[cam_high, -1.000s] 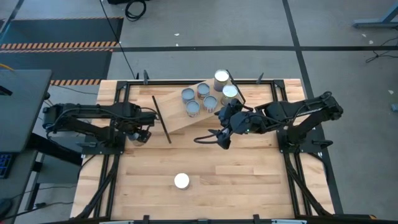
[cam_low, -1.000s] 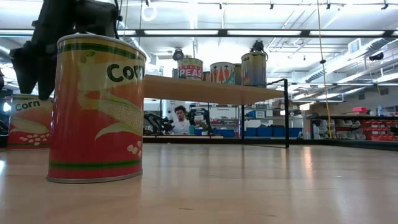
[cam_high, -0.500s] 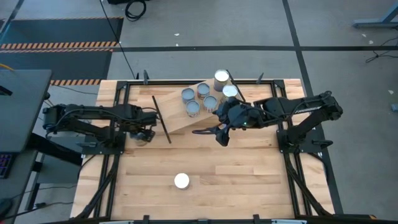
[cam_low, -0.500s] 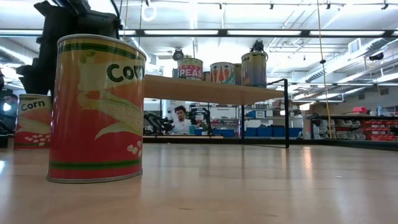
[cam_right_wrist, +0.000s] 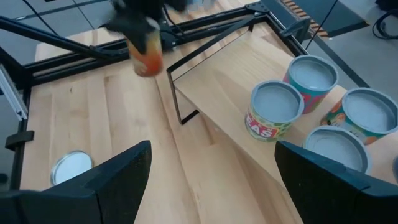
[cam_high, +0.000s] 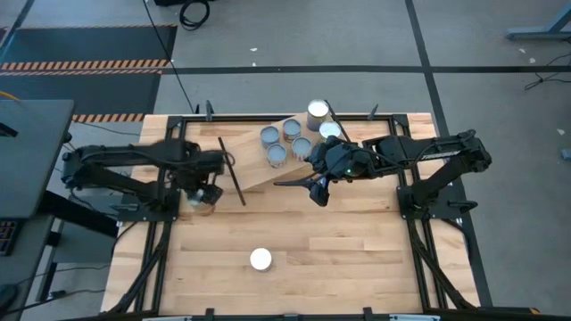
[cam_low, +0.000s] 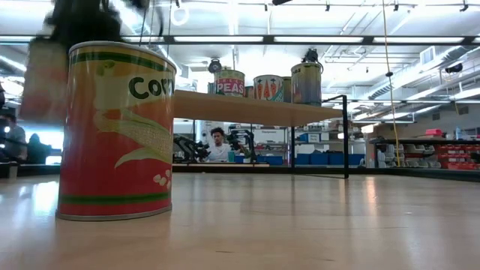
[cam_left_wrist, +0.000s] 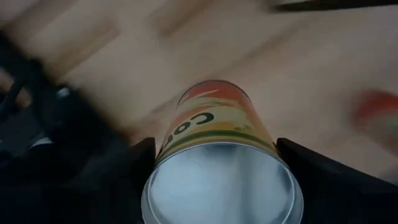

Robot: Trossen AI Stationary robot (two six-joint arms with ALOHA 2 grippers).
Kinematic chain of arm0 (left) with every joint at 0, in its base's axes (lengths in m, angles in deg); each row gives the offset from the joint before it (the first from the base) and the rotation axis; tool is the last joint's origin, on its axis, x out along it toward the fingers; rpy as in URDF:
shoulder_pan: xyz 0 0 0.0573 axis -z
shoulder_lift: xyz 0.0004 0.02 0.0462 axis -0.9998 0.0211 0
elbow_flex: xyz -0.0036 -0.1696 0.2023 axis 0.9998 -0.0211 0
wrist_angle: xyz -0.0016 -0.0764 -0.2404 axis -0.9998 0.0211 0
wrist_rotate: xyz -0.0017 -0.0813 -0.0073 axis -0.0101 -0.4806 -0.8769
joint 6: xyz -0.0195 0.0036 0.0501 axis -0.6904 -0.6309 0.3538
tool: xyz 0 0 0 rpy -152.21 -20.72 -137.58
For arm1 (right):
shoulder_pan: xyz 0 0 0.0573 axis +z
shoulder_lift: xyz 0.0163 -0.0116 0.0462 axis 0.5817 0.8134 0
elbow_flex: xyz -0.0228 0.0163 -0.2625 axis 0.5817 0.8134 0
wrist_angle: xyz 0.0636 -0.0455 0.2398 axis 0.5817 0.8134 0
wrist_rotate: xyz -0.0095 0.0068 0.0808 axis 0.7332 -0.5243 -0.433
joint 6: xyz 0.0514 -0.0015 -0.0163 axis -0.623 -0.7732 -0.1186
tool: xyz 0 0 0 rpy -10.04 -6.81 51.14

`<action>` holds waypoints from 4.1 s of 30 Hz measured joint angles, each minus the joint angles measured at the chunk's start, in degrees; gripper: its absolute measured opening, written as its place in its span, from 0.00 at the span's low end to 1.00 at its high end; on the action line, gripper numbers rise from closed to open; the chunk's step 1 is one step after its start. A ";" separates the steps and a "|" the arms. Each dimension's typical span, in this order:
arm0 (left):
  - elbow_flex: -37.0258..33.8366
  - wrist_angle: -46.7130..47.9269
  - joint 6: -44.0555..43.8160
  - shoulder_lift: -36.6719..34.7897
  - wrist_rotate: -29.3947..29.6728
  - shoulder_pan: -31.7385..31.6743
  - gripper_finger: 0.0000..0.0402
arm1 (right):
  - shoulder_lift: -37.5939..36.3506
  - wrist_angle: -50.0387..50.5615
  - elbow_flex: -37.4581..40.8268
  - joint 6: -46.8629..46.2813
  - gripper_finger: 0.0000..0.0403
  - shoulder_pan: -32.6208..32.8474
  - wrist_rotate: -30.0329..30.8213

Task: Pick and place cans onto a shelf
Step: Put the top canned corn on the shelf, then put the canned corn on the shelf aligned with the other canned corn

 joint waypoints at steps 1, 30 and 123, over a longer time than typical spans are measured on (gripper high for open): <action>4.10 1.03 0.14 0.00 -0.14 0.48 0.77 | 0.00 0.07 0.00 0.00 0.87 -0.16 0.00; 51.63 10.53 26.09 30.47 13.00 -20.49 0.78 | -0.02 3.87 -0.02 -5.85 0.87 3.99 -0.46; 42.10 7.62 5.71 30.10 19.58 47.51 0.83 | 19.76 -41.07 22.79 14.56 0.86 19.03 -0.41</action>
